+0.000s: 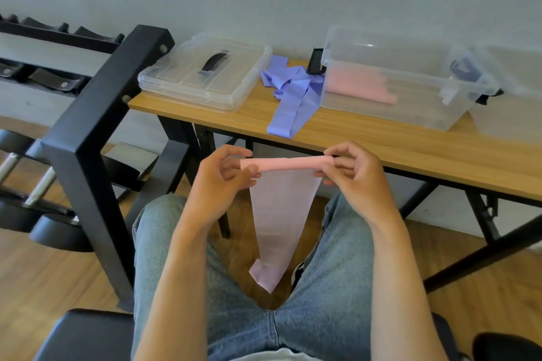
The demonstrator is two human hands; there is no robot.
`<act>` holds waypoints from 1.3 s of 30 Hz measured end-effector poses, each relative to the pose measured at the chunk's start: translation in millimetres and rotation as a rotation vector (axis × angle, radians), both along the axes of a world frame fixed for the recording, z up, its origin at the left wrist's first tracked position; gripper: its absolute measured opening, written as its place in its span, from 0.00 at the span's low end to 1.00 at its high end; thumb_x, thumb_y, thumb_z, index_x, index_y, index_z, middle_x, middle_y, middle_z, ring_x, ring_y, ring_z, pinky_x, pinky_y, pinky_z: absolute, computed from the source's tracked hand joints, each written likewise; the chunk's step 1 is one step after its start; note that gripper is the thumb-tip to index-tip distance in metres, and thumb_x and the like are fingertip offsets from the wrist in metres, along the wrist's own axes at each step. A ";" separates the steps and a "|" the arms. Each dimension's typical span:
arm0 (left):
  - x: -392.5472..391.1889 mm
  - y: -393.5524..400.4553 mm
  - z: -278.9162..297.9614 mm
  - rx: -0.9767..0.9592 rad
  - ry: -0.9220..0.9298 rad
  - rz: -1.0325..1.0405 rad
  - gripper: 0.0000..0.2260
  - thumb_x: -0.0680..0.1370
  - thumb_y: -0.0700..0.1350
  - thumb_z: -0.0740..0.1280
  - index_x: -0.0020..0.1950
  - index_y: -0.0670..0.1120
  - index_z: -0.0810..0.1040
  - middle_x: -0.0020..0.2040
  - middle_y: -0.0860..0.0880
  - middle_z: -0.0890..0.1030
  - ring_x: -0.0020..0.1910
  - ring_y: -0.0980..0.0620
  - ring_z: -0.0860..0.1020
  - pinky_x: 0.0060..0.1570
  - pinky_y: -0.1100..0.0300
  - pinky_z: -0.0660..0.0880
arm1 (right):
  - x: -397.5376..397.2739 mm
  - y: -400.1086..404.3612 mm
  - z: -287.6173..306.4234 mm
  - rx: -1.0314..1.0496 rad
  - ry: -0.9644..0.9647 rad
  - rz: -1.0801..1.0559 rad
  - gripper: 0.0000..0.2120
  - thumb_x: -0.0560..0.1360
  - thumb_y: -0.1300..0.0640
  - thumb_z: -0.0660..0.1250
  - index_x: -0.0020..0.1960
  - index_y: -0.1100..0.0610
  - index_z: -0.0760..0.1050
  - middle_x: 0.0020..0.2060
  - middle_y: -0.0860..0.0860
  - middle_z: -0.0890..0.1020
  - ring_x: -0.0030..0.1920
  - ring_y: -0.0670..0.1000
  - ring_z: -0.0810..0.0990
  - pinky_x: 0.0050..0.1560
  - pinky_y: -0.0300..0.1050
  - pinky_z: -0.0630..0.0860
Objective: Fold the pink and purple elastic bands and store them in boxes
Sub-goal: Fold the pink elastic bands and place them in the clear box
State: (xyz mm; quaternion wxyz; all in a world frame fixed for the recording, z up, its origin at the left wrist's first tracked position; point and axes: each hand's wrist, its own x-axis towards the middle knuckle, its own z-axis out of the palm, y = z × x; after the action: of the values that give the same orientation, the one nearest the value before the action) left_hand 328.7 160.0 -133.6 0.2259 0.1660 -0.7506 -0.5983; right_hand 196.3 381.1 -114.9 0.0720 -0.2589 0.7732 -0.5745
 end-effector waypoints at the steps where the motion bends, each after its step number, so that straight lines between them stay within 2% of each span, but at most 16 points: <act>1: -0.6 -1.3 -3.4 -0.055 -0.012 0.001 0.18 0.79 0.42 0.72 0.68 0.46 0.77 0.54 0.48 0.86 0.51 0.53 0.86 0.55 0.54 0.83 | -0.9 0.6 -2.9 0.036 0.012 -0.006 0.14 0.79 0.64 0.72 0.63 0.54 0.78 0.50 0.48 0.88 0.48 0.45 0.88 0.50 0.44 0.85; 3: -2.3 -1.8 -9.9 -0.183 -0.049 0.028 0.20 0.78 0.43 0.73 0.70 0.48 0.77 0.55 0.52 0.85 0.51 0.56 0.85 0.56 0.59 0.81 | -1.8 -0.2 -8.9 0.125 0.043 -0.018 0.18 0.78 0.64 0.72 0.64 0.49 0.79 0.50 0.44 0.87 0.49 0.41 0.87 0.53 0.42 0.84; 6: -7.2 -0.7 -21.9 -0.319 -0.114 0.080 0.13 0.79 0.44 0.73 0.63 0.49 0.82 0.53 0.55 0.85 0.51 0.61 0.83 0.59 0.58 0.80 | -3.7 -5.5 -20.6 0.241 0.118 -0.038 0.11 0.79 0.61 0.72 0.54 0.46 0.82 0.44 0.41 0.87 0.46 0.40 0.86 0.53 0.46 0.85; 8: -8.9 0.2 -30.7 -0.291 -0.128 0.076 0.09 0.80 0.44 0.72 0.60 0.49 0.82 0.49 0.56 0.85 0.47 0.61 0.83 0.55 0.58 0.82 | -5.2 -9.0 -28.8 0.240 0.102 -0.047 0.07 0.80 0.60 0.71 0.52 0.48 0.82 0.39 0.44 0.87 0.40 0.43 0.87 0.50 0.51 0.85; 11: -9.1 1.0 -37.8 -0.198 -0.115 0.049 0.06 0.82 0.44 0.68 0.59 0.47 0.79 0.43 0.52 0.84 0.41 0.55 0.85 0.48 0.54 0.85 | -4.1 -10.9 -37.2 0.210 0.065 -0.049 0.06 0.82 0.60 0.68 0.53 0.50 0.81 0.34 0.49 0.86 0.34 0.46 0.86 0.44 0.53 0.86; 13: -9.7 0.6 -38.5 -0.134 -0.093 0.035 0.07 0.82 0.44 0.68 0.60 0.47 0.78 0.41 0.49 0.84 0.40 0.51 0.85 0.45 0.50 0.85 | -3.3 -12.7 -40.2 0.123 0.020 -0.055 0.07 0.82 0.63 0.68 0.54 0.52 0.81 0.36 0.50 0.87 0.37 0.48 0.87 0.45 0.52 0.86; 15: -11.3 -0.2 -37.1 -0.041 -0.054 0.024 0.08 0.82 0.43 0.69 0.60 0.46 0.78 0.43 0.47 0.84 0.42 0.48 0.85 0.46 0.48 0.85 | -3.5 -14.7 -40.4 0.024 -0.054 -0.057 0.08 0.81 0.65 0.68 0.56 0.55 0.82 0.40 0.52 0.88 0.42 0.49 0.89 0.48 0.50 0.86; 19: -13.3 -1.6 -33.4 0.117 0.015 0.052 0.08 0.82 0.45 0.68 0.59 0.44 0.79 0.46 0.46 0.85 0.46 0.47 0.85 0.47 0.49 0.85 | -3.1 -18.2 -37.5 -0.116 -0.181 -0.029 0.06 0.81 0.59 0.70 0.56 0.59 0.82 0.44 0.54 0.88 0.47 0.53 0.89 0.50 0.48 0.86; 23: -16.2 -6.3 -38.9 0.091 0.012 0.058 0.09 0.81 0.42 0.69 0.60 0.43 0.78 0.50 0.48 0.86 0.47 0.48 0.86 0.48 0.51 0.85 | -5.8 -21.4 -43.1 -0.088 -0.121 -0.041 0.07 0.80 0.62 0.70 0.58 0.58 0.82 0.48 0.53 0.88 0.47 0.50 0.89 0.49 0.45 0.85; 26: -16.7 -11.9 -42.8 0.074 0.007 0.052 0.18 0.79 0.42 0.71 0.69 0.46 0.76 0.55 0.48 0.85 0.52 0.50 0.86 0.51 0.54 0.84 | -10.2 -20.8 -46.6 -0.016 -0.086 -0.056 0.18 0.79 0.63 0.72 0.66 0.51 0.80 0.51 0.48 0.88 0.50 0.45 0.87 0.53 0.41 0.84; 28: -19.8 -16.0 -44.0 0.028 -0.005 0.051 0.17 0.78 0.42 0.72 0.67 0.47 0.78 0.55 0.50 0.85 0.52 0.51 0.86 0.54 0.53 0.83 | -15.3 -20.8 -44.1 0.043 -0.030 -0.074 0.17 0.78 0.63 0.73 0.63 0.49 0.82 0.51 0.44 0.87 0.51 0.42 0.87 0.57 0.44 0.84; 30: -26.7 -20.0 -41.3 -0.043 -0.029 0.053 0.13 0.78 0.43 0.73 0.63 0.47 0.82 0.51 0.51 0.86 0.51 0.52 0.86 0.55 0.51 0.83 | -22.4 -22.4 -37.2 0.109 0.047 -0.062 0.12 0.78 0.63 0.73 0.56 0.47 0.84 0.45 0.40 0.87 0.49 0.41 0.86 0.54 0.47 0.85; 32: -38.7 -24.4 -32.3 -0.089 -0.036 0.041 0.09 0.79 0.43 0.72 0.59 0.47 0.82 0.47 0.51 0.86 0.47 0.53 0.86 0.52 0.51 0.84 | -32.4 -26.0 -24.8 0.122 0.073 -0.032 0.09 0.79 0.62 0.72 0.51 0.48 0.83 0.40 0.43 0.87 0.41 0.44 0.87 0.46 0.47 0.86; 35: -62.3 -32.6 -8.8 -0.165 -0.007 0.017 0.04 0.82 0.46 0.68 0.55 0.48 0.79 0.40 0.49 0.85 0.37 0.52 0.84 0.41 0.60 0.82 | -52.5 -34.1 -1.0 0.101 0.113 -0.005 0.07 0.81 0.61 0.69 0.51 0.49 0.79 0.34 0.50 0.86 0.31 0.49 0.85 0.36 0.45 0.82; 37: -81.5 -38.3 7.7 -0.159 0.057 0.021 0.05 0.83 0.48 0.67 0.56 0.48 0.78 0.37 0.47 0.83 0.33 0.48 0.82 0.36 0.59 0.80 | -68.2 -43.2 12.2 0.020 0.099 -0.013 0.07 0.82 0.63 0.68 0.51 0.51 0.78 0.34 0.53 0.86 0.32 0.52 0.86 0.36 0.43 0.81; 39: -103.0 -43.9 20.6 -0.051 0.115 0.015 0.07 0.83 0.46 0.68 0.58 0.45 0.78 0.38 0.47 0.83 0.35 0.47 0.82 0.37 0.55 0.82 | -84.2 -55.6 24.0 -0.116 0.006 -0.019 0.05 0.81 0.65 0.68 0.52 0.56 0.79 0.36 0.55 0.87 0.37 0.55 0.88 0.40 0.47 0.84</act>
State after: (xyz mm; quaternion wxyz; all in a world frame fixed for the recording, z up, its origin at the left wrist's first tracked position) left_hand 225.7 116.1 -113.0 0.2774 0.1312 -0.7501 -0.5858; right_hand 112.1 325.5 -90.9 0.0492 -0.2569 0.7413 -0.6181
